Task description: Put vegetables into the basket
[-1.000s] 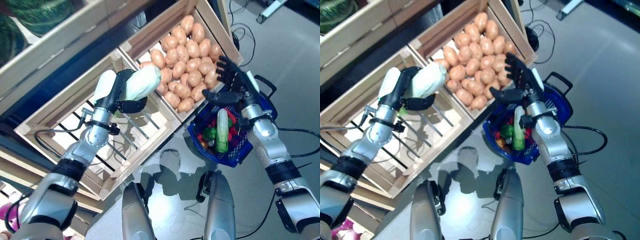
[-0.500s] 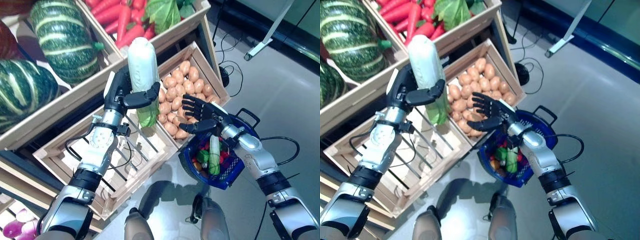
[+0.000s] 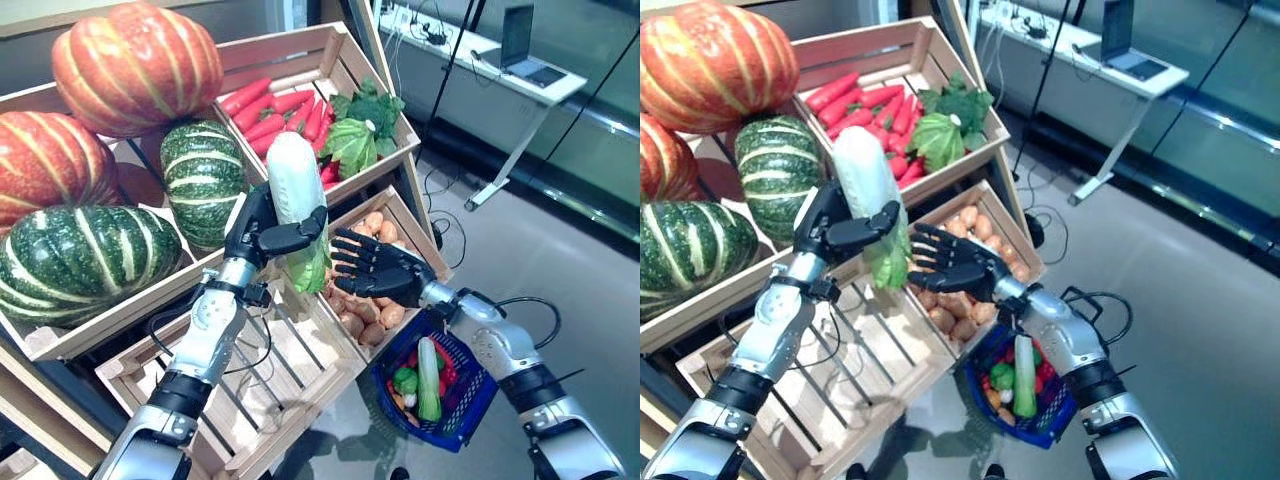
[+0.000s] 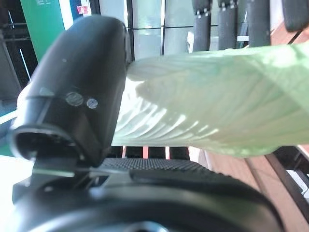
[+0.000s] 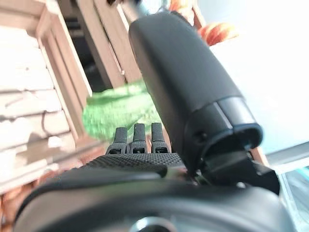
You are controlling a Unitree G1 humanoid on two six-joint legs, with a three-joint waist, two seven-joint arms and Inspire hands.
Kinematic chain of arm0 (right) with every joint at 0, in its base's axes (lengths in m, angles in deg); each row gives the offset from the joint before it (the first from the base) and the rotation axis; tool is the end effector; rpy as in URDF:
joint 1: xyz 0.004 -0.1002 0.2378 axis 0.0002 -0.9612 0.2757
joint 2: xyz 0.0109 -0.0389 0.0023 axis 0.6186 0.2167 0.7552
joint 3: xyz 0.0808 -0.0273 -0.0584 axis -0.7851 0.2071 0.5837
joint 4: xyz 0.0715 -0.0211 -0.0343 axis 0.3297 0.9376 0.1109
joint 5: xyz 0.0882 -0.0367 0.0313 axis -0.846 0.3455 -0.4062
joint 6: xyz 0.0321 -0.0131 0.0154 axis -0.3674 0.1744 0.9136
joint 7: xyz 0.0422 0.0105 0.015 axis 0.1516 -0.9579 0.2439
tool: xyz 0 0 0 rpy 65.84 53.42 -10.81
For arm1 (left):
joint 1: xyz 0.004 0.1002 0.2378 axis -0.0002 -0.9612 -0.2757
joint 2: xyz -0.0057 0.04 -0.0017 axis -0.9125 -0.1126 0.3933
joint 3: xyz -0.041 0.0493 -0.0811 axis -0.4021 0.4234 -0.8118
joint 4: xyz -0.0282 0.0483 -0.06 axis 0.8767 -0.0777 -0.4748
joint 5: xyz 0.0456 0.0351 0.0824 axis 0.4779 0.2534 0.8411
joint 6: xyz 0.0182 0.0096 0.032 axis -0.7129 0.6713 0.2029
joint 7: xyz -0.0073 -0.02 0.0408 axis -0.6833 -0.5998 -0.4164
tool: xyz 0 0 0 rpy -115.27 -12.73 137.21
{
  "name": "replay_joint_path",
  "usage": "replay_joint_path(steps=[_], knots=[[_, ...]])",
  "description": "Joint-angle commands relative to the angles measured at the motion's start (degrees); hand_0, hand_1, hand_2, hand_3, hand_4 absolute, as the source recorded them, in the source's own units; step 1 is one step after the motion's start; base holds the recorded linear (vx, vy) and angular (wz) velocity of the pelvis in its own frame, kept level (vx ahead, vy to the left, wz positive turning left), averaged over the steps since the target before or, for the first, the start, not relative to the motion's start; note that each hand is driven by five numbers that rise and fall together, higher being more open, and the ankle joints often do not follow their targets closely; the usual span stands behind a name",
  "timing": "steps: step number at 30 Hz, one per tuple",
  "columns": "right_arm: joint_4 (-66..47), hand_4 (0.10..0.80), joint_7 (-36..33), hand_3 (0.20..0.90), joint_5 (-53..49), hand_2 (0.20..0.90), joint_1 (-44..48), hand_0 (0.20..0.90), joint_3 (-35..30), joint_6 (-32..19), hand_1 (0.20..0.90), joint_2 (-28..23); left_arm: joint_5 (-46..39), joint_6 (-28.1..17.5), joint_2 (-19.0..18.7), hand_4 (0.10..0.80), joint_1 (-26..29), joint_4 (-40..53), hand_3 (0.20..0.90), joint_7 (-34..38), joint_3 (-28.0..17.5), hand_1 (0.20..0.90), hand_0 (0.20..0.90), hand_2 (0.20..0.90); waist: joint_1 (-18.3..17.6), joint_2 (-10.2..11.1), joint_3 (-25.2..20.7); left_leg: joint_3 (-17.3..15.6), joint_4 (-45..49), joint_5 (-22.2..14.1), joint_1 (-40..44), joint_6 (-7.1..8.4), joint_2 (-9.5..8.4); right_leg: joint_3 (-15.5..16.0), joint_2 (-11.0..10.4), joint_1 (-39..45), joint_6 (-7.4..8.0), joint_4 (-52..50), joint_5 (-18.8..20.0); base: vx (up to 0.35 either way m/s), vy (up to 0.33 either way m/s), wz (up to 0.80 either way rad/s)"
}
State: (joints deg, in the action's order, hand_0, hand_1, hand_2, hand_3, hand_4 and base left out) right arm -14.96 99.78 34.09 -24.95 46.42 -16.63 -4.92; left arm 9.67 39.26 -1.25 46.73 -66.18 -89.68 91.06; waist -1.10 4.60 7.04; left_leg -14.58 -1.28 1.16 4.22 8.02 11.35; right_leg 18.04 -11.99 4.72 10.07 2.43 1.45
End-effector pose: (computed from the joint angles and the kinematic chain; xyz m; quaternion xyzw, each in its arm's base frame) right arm 0.2820 -0.1567 0.0878 0.1620 0.0973 0.3700 0.9096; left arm 0.2727 0.1982 0.1034 0.0042 -0.1572 -0.0935 0.9831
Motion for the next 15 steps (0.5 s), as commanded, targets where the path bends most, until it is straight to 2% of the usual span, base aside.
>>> replay_joint_path(steps=[1,9,15], knots=[[-8.05,0.800,3.67,0.900,-6.01,0.900,3.07,0.900,-0.76,-1.29,0.900,-1.56,-1.95,-3.81,0.88,0.400,3.02,1.62,0.300,-2.77,0.57,0.300,0.300,0.300,-0.52,-3.00,-6.60,-1.33,-2.72,1.89,0.28,-0.03,1.04,0.04,0.43,-0.30,-0.67,-2.47,-0.97,0.024,-0.001,-0.10],[-8.62,0.800,5.77,0.900,-10.71,0.900,4.78,0.900,3.02,7.44,0.900,-1.23,-1.47,-3.86,1.59,0.400,2.62,0.73,0.300,-5.36,2.72,0.300,0.300,0.300,-0.26,-2.69,-6.86,-0.93,-3.23,1.58,1.00,-0.21,0.83,-0.63,0.66,0.34,-0.75,-1.40,-0.69,0.011,0.001,-0.01],[-7.96,0.800,6.01,0.900,-14.42,0.900,6.68,0.900,5.10,9.85,0.900,-0.47,-1.66,-3.12,2.00,0.400,3.21,0.78,0.300,-6.55,4.84,0.300,0.300,0.300,-0.01,-2.55,-7.29,-0.60,-3.55,1.77,1.20,0.02,1.06,-0.66,0.83,1.04,-0.67,-0.36,-0.22,0.025,-0.006,0.04]])
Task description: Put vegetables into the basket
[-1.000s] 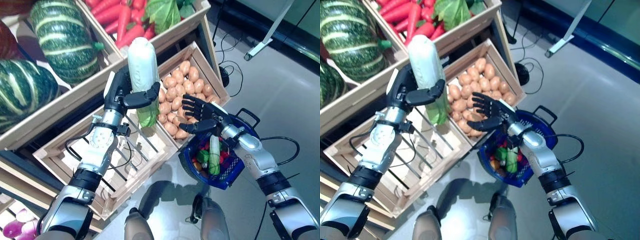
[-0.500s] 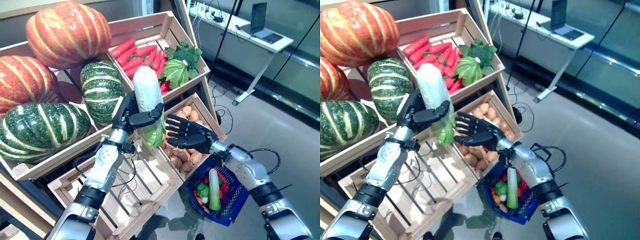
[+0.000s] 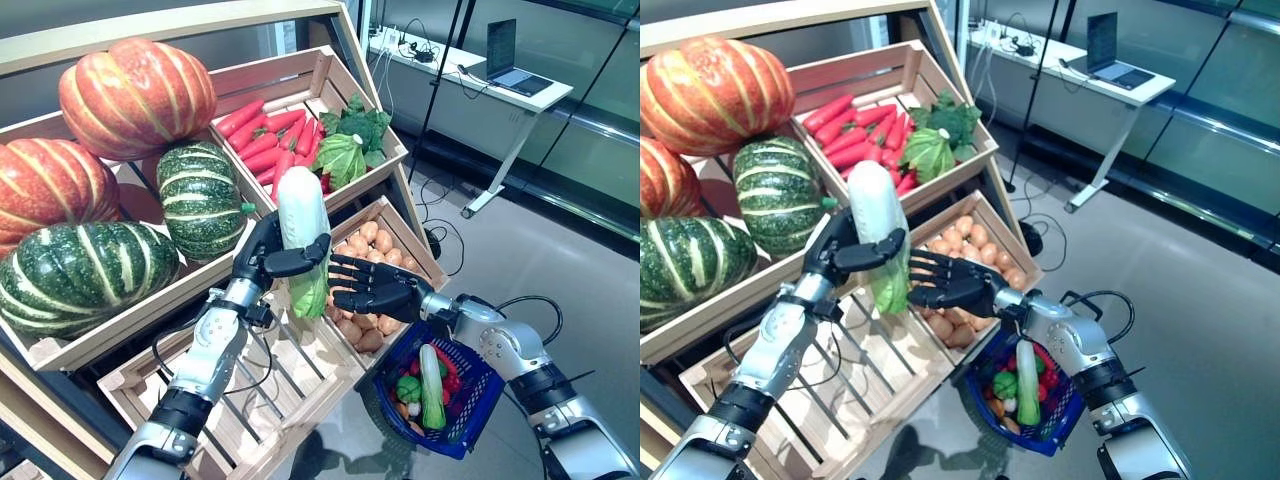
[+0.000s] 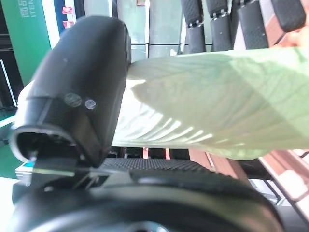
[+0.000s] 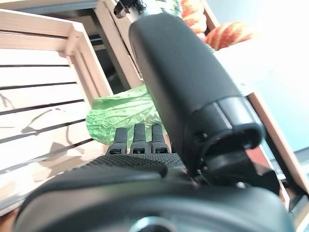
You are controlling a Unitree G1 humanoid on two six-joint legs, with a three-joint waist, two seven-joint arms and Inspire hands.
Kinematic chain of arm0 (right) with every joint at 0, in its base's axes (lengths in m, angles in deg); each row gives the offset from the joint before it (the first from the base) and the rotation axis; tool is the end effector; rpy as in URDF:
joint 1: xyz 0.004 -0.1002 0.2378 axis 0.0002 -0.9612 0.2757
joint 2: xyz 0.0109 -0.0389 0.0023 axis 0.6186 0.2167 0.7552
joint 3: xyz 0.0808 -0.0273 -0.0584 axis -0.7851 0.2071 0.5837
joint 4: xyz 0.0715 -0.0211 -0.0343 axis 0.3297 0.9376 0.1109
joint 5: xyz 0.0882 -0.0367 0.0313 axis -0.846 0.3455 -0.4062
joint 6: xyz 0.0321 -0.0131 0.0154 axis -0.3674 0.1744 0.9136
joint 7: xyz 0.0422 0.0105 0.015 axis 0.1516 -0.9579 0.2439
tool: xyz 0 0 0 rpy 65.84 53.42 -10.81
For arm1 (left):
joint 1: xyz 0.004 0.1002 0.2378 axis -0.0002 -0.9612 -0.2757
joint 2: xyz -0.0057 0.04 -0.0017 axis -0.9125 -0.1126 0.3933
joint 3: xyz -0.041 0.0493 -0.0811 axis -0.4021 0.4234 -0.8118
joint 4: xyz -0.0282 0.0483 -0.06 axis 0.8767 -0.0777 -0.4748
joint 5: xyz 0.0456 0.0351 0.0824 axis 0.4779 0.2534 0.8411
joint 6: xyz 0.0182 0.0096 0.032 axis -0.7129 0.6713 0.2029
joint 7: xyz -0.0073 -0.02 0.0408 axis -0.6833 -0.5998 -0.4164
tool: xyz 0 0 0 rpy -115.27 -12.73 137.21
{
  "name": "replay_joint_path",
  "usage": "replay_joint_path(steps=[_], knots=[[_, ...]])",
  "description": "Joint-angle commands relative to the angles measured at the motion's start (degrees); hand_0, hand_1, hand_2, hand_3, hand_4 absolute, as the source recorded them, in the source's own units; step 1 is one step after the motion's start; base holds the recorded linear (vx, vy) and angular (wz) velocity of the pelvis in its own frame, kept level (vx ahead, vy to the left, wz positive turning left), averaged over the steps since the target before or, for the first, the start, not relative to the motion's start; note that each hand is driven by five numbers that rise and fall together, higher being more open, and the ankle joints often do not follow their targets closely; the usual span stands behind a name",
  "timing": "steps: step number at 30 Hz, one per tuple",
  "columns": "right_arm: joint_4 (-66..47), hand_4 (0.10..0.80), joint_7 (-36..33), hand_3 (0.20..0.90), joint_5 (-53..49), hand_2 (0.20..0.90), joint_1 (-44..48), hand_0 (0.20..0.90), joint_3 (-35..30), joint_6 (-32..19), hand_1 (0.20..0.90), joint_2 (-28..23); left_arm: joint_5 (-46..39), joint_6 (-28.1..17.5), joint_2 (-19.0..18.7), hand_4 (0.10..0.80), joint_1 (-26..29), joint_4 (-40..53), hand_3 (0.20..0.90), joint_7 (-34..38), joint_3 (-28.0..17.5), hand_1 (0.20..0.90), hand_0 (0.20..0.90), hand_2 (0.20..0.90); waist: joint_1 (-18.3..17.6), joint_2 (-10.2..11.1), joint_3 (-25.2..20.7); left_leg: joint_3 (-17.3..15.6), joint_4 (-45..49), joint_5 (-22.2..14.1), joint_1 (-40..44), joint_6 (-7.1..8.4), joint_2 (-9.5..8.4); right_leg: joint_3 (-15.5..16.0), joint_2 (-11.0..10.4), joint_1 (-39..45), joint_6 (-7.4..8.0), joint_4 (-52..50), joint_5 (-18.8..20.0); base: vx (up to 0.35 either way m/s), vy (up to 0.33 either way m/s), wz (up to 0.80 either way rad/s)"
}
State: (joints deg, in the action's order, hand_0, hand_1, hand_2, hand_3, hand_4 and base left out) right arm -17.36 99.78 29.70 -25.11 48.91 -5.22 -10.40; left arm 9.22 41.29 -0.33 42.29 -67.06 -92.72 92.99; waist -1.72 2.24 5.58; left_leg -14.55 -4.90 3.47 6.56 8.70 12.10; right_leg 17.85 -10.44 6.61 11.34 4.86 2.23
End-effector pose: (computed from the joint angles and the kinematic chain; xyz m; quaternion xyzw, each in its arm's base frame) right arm 0.2756 -0.1677 0.0862 0.1519 0.1989 0.3863 0.8878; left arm 0.2595 0.1962 0.0754 -0.0016 -0.0882 -0.1211 0.9887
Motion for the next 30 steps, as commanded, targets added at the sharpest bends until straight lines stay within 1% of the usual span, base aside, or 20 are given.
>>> replay_joint_path(steps=[1,5,8,9,11,14,16,19,21,24,26,30], knots=[[-5.64,0.800,6.06,0.900,-10.31,0.900,7.15,0.900,2.80,-1.22,0.900,5.07,-1.51,-5.12,1.06,0.400,7.51,1.73,0.300,-3.98,3.24,0.300,0.300,0.300,0.65,-0.20,-5.84,-0.53,0.05,-0.54,-1.12,-0.63,0.34,-0.56,-0.67,-0.83,-1.95,-2.72,-0.99,0.000,0.000,0.00],[-5.29,0.800,4.68,0.900,-10.02,0.900,8.83,0.900,3.85,0.03,0.900,5.09,-3.52,-5.31,1.75,0.400,7.44,1.61,0.300,-5.79,4.23,0.300,0.300,0.300,0.66,-0.16,-5.95,-0.32,0.11,-0.58,-1.15,-0.63,0.35,-1.22,-0.55,-0.85,-2.03,-2.89,-1.20,0.008,0.003,0.00],[-3.77,0.800,2.11,0.900,-9.52,0.900,10.04,0.900,4.92,-0.68,0.900,5.29,-4.95,-5.20,2.37,0.400,7.62,1.99,0.300,-6.15,4.94,0.300,0.300,0.300,0.65,-0.18,-6.00,-0.20,0.11,-0.64,-1.01,-0.64,0.35,-1.62,-0.45,-0.86,-2.10,-3.03,-1.34,0.032,0.015,0.00],[-3.17,0.800,0.46,0.900,-7.87,0.900,10.37,0.900,5.19,-2.50,0.900,5.34,-5.22,-4.98,2.65,0.400,7.63,2.29,0.300,-6.07,5.27,0.300,0.300,0.300,0.70,-0.16,-6.05,-0.04,0.13,-0.65,-1.01,-0.67,0.30,-1.81,-0.40,-0.85,-2.14,-3.00,-1.34,0.032,0.007,0.00],[-2.71,0.800,-1.68,0.900,-7.19,0.900,11.10,0.900,5.38,-3.76,0.900,5.64,-5.80,-4.81,3.16,0.400,7.66,2.76,0.300,-5.65,5.68,0.300,0.300,0.300,0.72,-0.13,-6.06,0.06,0.09,-0.64,-0.95,-0.66,0.31,-1.97,-0.37,-0.79,-2.14,-2.85,-1.24,0.000,0.000,0.00],[-1.40,0.800,-6.21,0.900,-4.78,0.900,12.37,0.900,5.44,-7.44,0.900,7.14,-6.64,-5.02,4.66,0.400,7.52,3.67,0.300,-4.21,6.45,0.300,0.300,0.300,0.70,-0.21,-6.01,0.28,0.04,-0.70,-0.83,-0.71,0.28,-2.37,-0.28,-0.68,-2.21,-2.59,-1.15,0.000,0.000,0.00],[-2.04,0.800,-10.11,0.900,-4.29,0.900,12.72,0.900,5.60,-7.98,0.900,9.18,-5.75,-5.00,5.94,0.400,6.92,4.62,0.300,-3.06,6.81,0.300,0.300,0.300,0.71,-0.34,-5.93,0.42,0.01,-0.71,-0.75,-0.77,0.21,-2.66,-0.22,-0.61,-2.26,-2.52,-1.19,0.000,0.000,0.00],[-3.29,0.800,-14.83,0.900,-1.55,0.900,12.53,0.900,6.16,-9.56,0.900,11.40,-6.25,-5.38,6.74,0.400,6.78,5.36,0.300,-1.61,7.77,0.300,0.300,0.300,0.65,-0.51,-5.77,0.43,0.09,-0.73,-0.78,-0.86,0.09,-2.97,-0.23,-0.72,-2.31,-2.72,-1.33,0.000,0.000,0.00],[-4.18,0.800,-18.16,0.900,-1.35,0.900,12.41,0.900,6.82,-9.43,0.900,13.22,-6.06,-5.54,7.56,0.400,6.94,5.68,0.300,-0.54,8.32,0.300,0.300,0.300,0.62,-0.60,-5.57,0.47,0.05,-0.75,-0.72,-0.92,-0.03,-3.05,-0.32,-0.71,-2.30,-2.77,-1.38,0.000,0.000,0.00],[-5.10,0.800,-21.40,0.900,-2.74,0.900,12.38,0.900,8.00,-8.75,0.900,15.49,-6.00,-5.27,8.11,0.400,7.31,6.33,0.300,0.65,8.84,0.300,0.300,0.300,0.72,-0.71,-5.40,0.46,-0.07,-0.78,-0.58,-1.00,-0.21,-2.95,-0.44,-0.55,-2.26,-2.63,-1.34,0.000,0.000,0.00],[-5.55,0.800,-23.49,0.900,-5.42,0.900,12.03,0.900,8.75,-7.68,0.900,16.79,-6.11,-5.18,8.35,0.400,7.59,6.48,0.300,1.22,9.22,0.300,0.300,0.300,0.83,-0.76,-5.50,0.52,-0.10,-0.81,-0.57,-0.97,-0.30,-2.78,-0.52,-0.37,-2.23,-2.37,-1.27,0.000,0.000,0.00],[-5.11,0.800,-27.53,0.900,-8.47,0.900,11.86,0.900,9.81,-7.26,0.900,18.93,-6.10,-4.59,8.28,0.400,7.77,7.33,0.300,2.33,9.62,0.300,0.300,0.300,1.10,-0.81,-5.57,0.59,-0.10,-0.82,-0.46,-0.94,-0.30,-2.45,-0.64,-0.17,-2.16,-2.16,-1.09,0.000,0.000,0.00]])
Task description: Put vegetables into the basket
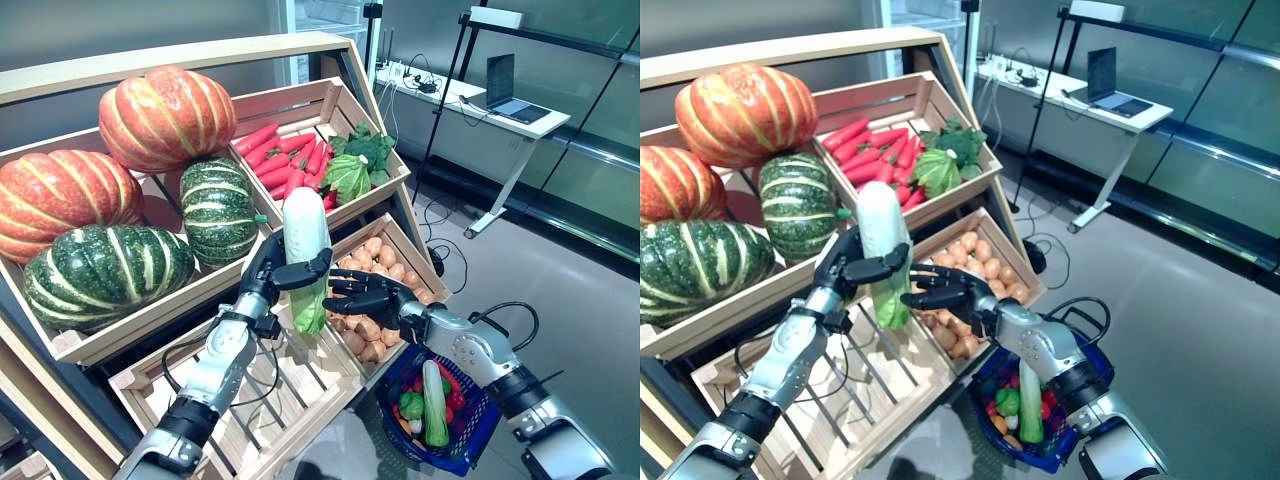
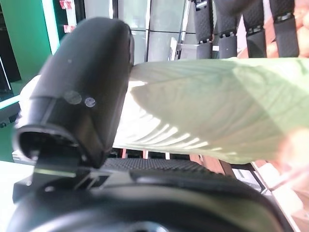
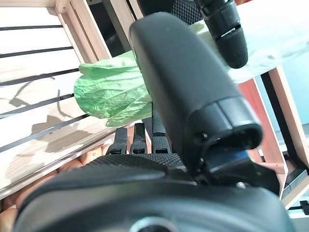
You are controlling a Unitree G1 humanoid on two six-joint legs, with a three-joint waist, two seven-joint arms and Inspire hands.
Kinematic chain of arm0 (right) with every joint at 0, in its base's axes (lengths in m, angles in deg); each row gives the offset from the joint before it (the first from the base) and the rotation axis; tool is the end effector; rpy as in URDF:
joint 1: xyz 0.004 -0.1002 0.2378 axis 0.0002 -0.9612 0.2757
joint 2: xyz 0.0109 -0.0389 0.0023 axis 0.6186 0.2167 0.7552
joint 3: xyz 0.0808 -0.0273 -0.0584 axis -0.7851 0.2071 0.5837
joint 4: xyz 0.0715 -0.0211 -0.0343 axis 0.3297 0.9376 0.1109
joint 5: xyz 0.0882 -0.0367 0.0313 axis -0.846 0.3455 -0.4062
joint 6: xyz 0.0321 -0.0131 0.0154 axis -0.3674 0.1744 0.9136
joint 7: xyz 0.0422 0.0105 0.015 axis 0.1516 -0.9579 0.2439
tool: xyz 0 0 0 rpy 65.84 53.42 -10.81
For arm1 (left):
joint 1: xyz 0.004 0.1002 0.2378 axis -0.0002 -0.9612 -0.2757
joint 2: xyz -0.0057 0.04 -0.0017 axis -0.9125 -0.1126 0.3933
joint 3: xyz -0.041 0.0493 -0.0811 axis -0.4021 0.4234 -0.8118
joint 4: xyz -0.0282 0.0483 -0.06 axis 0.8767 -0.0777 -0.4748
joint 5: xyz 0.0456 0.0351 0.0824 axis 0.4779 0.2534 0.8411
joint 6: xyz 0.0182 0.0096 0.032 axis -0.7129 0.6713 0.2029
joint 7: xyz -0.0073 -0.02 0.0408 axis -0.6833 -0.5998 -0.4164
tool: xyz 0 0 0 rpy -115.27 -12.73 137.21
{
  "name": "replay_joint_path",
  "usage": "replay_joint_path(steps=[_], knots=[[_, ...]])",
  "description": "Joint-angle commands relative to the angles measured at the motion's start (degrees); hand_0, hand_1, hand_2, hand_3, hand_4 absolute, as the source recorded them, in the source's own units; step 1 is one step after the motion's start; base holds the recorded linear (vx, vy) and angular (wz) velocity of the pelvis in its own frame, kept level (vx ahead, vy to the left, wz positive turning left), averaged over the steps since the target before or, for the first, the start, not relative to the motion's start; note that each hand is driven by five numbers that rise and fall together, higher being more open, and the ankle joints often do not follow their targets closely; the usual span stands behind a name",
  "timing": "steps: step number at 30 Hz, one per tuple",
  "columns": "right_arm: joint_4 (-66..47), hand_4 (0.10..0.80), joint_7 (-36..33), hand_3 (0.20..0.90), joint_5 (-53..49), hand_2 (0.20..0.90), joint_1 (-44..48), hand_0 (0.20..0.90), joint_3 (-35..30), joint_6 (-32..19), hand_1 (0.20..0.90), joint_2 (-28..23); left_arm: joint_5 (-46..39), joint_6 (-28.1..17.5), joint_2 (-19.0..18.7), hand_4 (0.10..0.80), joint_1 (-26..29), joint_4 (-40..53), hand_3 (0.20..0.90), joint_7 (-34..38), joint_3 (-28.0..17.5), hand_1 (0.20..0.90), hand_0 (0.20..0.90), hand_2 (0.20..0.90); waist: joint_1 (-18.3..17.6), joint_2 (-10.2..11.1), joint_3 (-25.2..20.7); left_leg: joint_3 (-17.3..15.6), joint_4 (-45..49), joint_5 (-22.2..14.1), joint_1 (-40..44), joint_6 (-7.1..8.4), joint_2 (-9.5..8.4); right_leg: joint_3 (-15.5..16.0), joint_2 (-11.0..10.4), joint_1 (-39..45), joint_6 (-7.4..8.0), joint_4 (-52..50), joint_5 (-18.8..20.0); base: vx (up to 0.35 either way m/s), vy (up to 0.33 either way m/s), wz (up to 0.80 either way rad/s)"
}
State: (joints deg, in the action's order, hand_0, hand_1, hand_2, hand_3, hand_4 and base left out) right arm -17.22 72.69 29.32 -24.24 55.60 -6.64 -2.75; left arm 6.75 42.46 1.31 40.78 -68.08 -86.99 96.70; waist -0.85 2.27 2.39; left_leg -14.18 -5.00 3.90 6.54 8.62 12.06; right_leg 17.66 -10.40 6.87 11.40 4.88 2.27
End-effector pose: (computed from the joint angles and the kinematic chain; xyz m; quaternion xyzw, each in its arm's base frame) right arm 0.2685 -0.1165 0.0740 0.1250 0.2434 0.2450 0.9301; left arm 0.2524 0.1830 0.0573 -0.0324 -0.0402 -0.0907 0.9945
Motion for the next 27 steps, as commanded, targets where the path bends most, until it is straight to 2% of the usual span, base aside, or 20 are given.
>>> replay_joint_path(steps=[1,5,9,11,12,16,17,20,24,27], knots=[[-5.14,0.800,-0.69,0.900,-9.02,0.900,10.96,0.900,3.27,-5.39,0.900,11.59,-3.80,-5.52,6.56,0.400,9.29,8.67,0.300,-3.19,5.95,0.300,0.300,0.300,0.28,-0.84,-2.39,0.28,0.00,-1.27,-0.43,-0.87,-0.29,-2.24,-0.67,-0.38,-2.23,-2.16,-1.14,0.000,0.000,0.00],[-4.40,0.800,-2.12,0.900,-10.49,0.900,11.08,0.900,4.27,-3.98,0.900,13.08,-3.98,-5.41,6.76,0.400,9.75,8.16,0.300,-3.26,6.00,0.300,0.300,0.300,0.53,-0.72,-2.44,0.39,0.00,-1.17,-0.48,-0.76,-0.28,-2.16,-0.70,-0.37,-2.25,-2.22,-1.19,0.001,0.001,0.01],[-2.35,0.800,-3.12,0.900,-4.32,0.900,12.17,0.900,5.52,-2.50,0.900,13.84,-3.66,-5.33,7.04,0.400,10.29,7.74,0.300,-3.37,6.51,0.300,0.300,0.300,0.86,-0.54,-2.63,0.84,0.00,-1.22,-0.59,-0.72,-0.34,-2.17,-0.77,-0.36,-2.27,-2.19,-1.25,0.011,0.003,0.07],[-1.12,0.800,-4.47,0.900,0.98,0.900,12.93,0.900,5.97,-2.78,0.900,13.88,-3.18,-5.13,7.07,0.400,10.51,7.71,0.300,-3.01,6.80,0.300,0.300,0.300,0.94,-0.44,-2.66,0.95,0.00,-1.25,-0.59,-0.73,-0.34,-2.19,-0.77,-0.34,-2.29,-2.18,-1.26,0.015,-0.003,0.05],[-0.24,0.800,-6.19,0.900,8.54,0.900,13.64,0.900,6.24,-4.25,0.900,13.67,-3.11,-4.91,7.12,0.400,10.73,7.65,0.300,-2.62,7.01,0.300,0.300,0.300,0.93,-0.37,-2.73,1.10,0.00,-1.28,-0.57,-0.73,-0.41,-2.39,-0.70,-0.36,-2.29,-2.19,-1.27,0.000,0.000,0.00],[0.82,0.800,-11.09,0.900,26.20,0.900,16.25,0.900,5.77,-6.50,0.900,12.98,-2.94,-4.30,7.43,0.400,11.42,7.73,0.300,-1.14,7.28,0.300,0.300,0.300,0.90,-0.42,-2.83,1.38,0.00,-1.29,-0.54,-0.84,-0.50,-3.06,-0.61,-0.36,-2.30,-2.12,-1.22,0.015,0.007,0.03],[0.10,0.800,-12.19,0.900,34.12,0.900,17.73,0.900,5.38,-7.28,0.900,12.72,-3.00,-4.06,7.68,0.400,12.00,7.77,0.300,-0.13,7.45,0.300,0.300,0.300,0.82,-0.55,-2.77,1.48,0.00,-1.29,-0.58,-0.93,-0.60,-3.42,-0.56,-0.49,-2.32,-2.18,-1.27,0.000,0.000,0.00],[-1.52,0.800,-13.27,0.900,40.64,0.900,18.87,0.900,5.57,-6.37,0.900,13.37,-2.67,-3.16,8.45,0.400,12.69,8.20,0.300,0.73,7.26,0.300,0.300,0.300,0.93,-0.77,-2.66,1.83,0.00,-1.38,-0.76,-1.10,-0.78,-3.90,-0.48,-0.67,-2.40,-2.15,-1.33,0.000,0.000,0.00],[-3.23,0.800,-10.64,0.900,38.49,0.900,18.35,0.900,7.85,-4.46,0.900,14.31,-2.36,-2.22,9.06,0.400,12.89,8.67,0.300,0.42,6.93,0.300,0.300,0.300,1.45,-0.87,-2.48,2.12,0.00,-1.37,-1.06,-1.11,-0.88,-3.89,-0.64,-0.62,-2.42,-2.11,-1.58,-0.017,0.010,0.04],[-3.48,0.800,-10.32,0.900,37.93,0.900,17.71,0.900,9.12,-5.05,0.900,14.81,-2.80,-2.00,9.04,0.400,12.92,8.39,0.300,-0.21,6.76,0.300,0.300,0.300,1.89,-0.80,-2.41,2.23,0.00,-1.41,-1.03,-1.04,-0.85,-3.38,-0.88,-0.27,-2.39,-1.91,-1.59,-0.006,0.003,0.10]])
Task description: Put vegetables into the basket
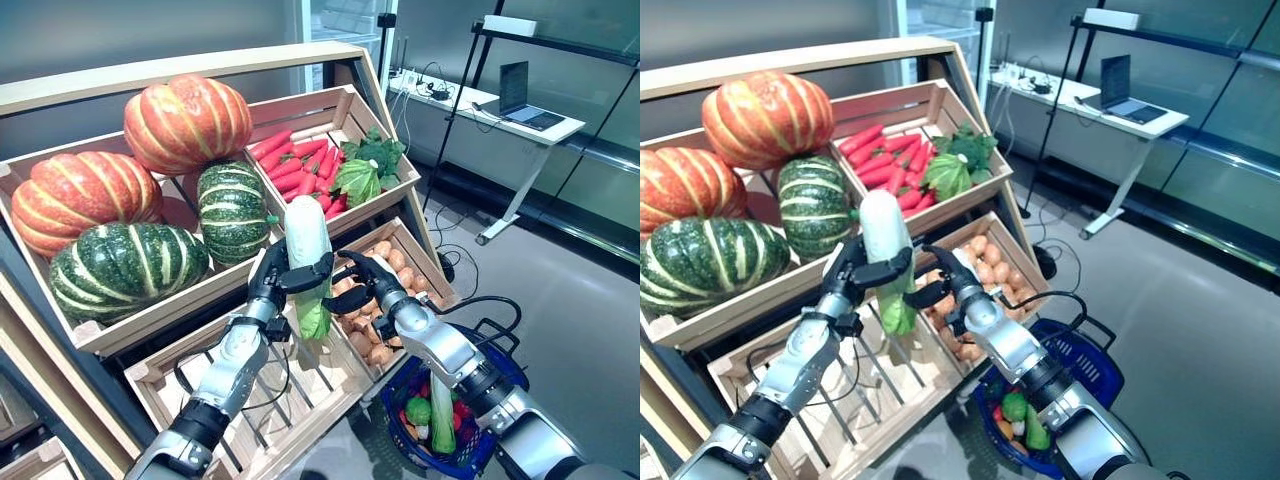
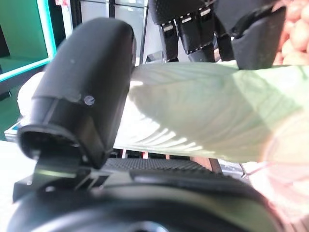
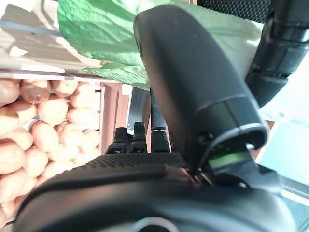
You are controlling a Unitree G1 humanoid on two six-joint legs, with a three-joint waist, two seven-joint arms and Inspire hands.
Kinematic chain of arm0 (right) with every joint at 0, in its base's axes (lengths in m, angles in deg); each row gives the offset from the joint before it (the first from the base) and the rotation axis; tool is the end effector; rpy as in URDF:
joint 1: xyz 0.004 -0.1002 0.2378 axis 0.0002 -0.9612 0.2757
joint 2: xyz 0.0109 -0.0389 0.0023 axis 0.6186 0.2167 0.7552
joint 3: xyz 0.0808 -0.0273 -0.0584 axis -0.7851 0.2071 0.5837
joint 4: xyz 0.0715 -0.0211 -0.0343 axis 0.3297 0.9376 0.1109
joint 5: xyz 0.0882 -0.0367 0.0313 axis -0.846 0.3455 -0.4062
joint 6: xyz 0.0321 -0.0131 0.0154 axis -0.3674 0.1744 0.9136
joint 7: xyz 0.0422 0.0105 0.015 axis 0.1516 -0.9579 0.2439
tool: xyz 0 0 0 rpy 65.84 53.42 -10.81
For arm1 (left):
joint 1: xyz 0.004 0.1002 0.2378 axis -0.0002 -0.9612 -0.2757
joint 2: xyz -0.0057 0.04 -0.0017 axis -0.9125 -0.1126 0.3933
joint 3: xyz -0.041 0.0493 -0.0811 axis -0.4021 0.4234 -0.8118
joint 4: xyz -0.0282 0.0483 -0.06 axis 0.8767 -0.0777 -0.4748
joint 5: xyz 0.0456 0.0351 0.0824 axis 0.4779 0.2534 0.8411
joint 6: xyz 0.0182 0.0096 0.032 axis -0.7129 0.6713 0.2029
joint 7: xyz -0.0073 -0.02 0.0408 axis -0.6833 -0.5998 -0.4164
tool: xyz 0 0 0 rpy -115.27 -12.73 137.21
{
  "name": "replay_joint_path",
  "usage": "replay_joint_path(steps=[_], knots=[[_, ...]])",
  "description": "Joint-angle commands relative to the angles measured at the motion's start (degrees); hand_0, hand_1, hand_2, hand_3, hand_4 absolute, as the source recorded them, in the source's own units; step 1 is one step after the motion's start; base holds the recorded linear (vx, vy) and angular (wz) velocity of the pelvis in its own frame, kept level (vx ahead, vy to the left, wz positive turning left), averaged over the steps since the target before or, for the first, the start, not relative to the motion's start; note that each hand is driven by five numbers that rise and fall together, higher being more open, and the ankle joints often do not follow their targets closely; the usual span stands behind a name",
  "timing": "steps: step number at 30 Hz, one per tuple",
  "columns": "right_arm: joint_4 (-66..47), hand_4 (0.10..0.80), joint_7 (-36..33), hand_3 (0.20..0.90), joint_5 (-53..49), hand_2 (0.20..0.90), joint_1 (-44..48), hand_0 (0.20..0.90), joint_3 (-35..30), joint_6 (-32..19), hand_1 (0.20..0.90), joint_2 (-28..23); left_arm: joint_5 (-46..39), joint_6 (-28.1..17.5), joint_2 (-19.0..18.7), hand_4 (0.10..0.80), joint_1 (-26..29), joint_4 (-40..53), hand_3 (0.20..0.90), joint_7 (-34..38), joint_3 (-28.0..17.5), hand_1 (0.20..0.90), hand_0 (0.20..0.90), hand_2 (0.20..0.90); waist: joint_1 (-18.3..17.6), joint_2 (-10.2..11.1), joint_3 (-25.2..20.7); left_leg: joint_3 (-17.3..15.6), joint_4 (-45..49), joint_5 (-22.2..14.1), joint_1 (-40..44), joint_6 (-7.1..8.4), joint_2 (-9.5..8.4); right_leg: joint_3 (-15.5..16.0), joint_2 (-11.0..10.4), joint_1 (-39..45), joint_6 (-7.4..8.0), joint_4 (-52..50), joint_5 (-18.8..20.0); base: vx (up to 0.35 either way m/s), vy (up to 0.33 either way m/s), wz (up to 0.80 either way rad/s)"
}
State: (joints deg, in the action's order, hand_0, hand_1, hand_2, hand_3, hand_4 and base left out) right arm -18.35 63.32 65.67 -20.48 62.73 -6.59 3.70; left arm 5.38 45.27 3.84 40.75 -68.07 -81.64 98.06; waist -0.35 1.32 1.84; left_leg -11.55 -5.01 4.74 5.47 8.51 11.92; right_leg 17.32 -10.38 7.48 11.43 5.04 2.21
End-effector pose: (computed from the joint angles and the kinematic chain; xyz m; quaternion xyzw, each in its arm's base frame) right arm 0.2694 -0.0751 0.0814 -0.1765 0.1210 0.1759 0.9609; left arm 0.2511 0.1685 0.0505 -0.0599 -0.0060 -0.0587 0.9965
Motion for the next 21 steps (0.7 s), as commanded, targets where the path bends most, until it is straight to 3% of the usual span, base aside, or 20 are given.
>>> replay_joint_path(steps=[1,6,11,21], knots=[[-2.31,0.800,-0.98,0.900,1.09,0.900,13.89,0.900,2.14,-5.07,0.900,8.43,-1.45,-4.91,6.57,0.400,12.98,8.12,0.300,-5.69,5.44,0.300,0.300,0.300,1.45,0.17,-1.87,-0.36,0.01,-2.25,0.05,-0.90,-0.70,-2.96,-0.93,-0.82,-2.41,-2.04,-1.50,0.005,0.000,0.06],[-2.17,0.800,-1.37,0.900,-0.03,0.900,13.17,0.900,2.25,-5.38,0.900,8.40,-1.38,-5.73,6.83,0.400,12.83,6.02,0.300,-6.86,5.36,0.300,0.300,0.300,1.50,0.35,-2.17,-0.28,0.01,-2.37,0.31,-0.70,-0.68,-2.69,-1.01,-0.41,-2.31,-1.83,-1.37,0.000,0.000,0.00],[-2.74,0.800,-8.10,0.900,-3.56,0.900,10.98,0.900,0.79,-5.38,0.900,8.56,-1.26,-5.82,6.89,0.400,12.63,5.92,0.300,-6.14,4.75,0.300,0.300,0.300,1.10,0.22,-2.27,-0.44,0.01,-2.40,0.44,-0.71,-0.63,-3.08,-1.01,-0.47,-2.26,-1.92,-1.35,0.000,0.000,0.00],[-4.82,0.800,-23.65,0.900,-13.70,0.900,2.17,0.900,-1.15,-11.64,0.900,12.14,-0.49,-6.59,7.71,0.400,10.76,7.67,0.300,-3.86,3.51,0.300,0.300,0.300,0.33,-0.58,-1.53,-0.53,0.01,-2.50,0.62,-1.11,-0.82,-3.96,-0.91,-0.70,-2.40,-2.28,-1.53,0.000,0.000,0.00]])
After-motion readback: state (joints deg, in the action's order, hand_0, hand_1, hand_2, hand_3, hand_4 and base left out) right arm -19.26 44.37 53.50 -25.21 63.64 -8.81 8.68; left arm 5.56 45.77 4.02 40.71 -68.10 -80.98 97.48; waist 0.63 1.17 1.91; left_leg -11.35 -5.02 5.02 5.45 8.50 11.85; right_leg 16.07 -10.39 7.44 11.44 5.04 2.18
